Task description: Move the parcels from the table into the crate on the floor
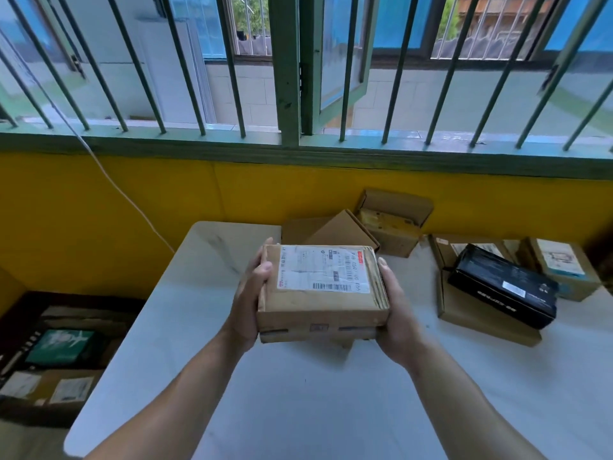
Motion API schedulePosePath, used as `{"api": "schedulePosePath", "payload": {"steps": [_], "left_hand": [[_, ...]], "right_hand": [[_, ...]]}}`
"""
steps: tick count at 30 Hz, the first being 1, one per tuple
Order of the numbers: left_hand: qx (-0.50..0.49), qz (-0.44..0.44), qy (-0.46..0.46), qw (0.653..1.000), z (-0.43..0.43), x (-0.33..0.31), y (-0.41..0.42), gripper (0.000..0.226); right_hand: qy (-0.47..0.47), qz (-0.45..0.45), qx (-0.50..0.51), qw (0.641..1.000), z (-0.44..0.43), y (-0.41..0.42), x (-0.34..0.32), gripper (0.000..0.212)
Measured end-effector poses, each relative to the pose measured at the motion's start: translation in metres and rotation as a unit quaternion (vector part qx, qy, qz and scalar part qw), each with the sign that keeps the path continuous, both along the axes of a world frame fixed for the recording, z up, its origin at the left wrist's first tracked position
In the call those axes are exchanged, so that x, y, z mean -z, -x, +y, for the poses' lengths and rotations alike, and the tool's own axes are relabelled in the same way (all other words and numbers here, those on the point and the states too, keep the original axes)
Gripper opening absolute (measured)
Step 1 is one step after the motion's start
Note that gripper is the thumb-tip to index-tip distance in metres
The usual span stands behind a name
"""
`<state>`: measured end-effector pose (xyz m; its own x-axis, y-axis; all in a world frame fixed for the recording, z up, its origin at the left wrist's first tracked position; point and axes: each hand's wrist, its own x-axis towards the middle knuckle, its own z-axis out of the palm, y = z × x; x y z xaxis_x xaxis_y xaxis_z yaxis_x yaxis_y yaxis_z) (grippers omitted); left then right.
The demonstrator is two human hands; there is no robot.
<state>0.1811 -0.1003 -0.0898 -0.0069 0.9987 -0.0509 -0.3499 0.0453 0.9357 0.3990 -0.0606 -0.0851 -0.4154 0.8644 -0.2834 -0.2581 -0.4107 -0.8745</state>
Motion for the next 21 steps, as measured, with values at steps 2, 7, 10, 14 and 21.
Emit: {"api": "schedulePosePath", "payload": {"steps": [2, 7, 10, 14, 21], "left_hand": [[-0.007, 0.014, 0.007, 1.0, -0.001, -0.002, -0.002, 0.081], [0.048, 0.02, 0.073, 0.996, 0.005, -0.012, 0.001, 0.064], [0.032, 0.006, 0.026, 0.999, 0.004, -0.015, -0.003, 0.065], [0.014, -0.019, -0.046, 0.999, -0.001, -0.025, -0.011, 0.057], [0.02, -0.051, -0.096, 0.994, -0.002, -0.045, -0.016, 0.047]], "right_hand": [[0.017, -0.024, -0.021, 0.999, 0.003, -0.001, -0.005, 0.064], [-0.047, 0.012, 0.047, 0.998, -0.002, 0.005, 0.002, 0.064], [-0.13, 0.049, 0.077, 0.987, -0.007, 0.005, 0.0, 0.062], [-0.206, 0.073, 0.073, 0.973, -0.004, 0.0, -0.02, 0.058], [-0.235, 0.102, 0.102, 0.961, -0.005, -0.005, -0.035, 0.057]]}}
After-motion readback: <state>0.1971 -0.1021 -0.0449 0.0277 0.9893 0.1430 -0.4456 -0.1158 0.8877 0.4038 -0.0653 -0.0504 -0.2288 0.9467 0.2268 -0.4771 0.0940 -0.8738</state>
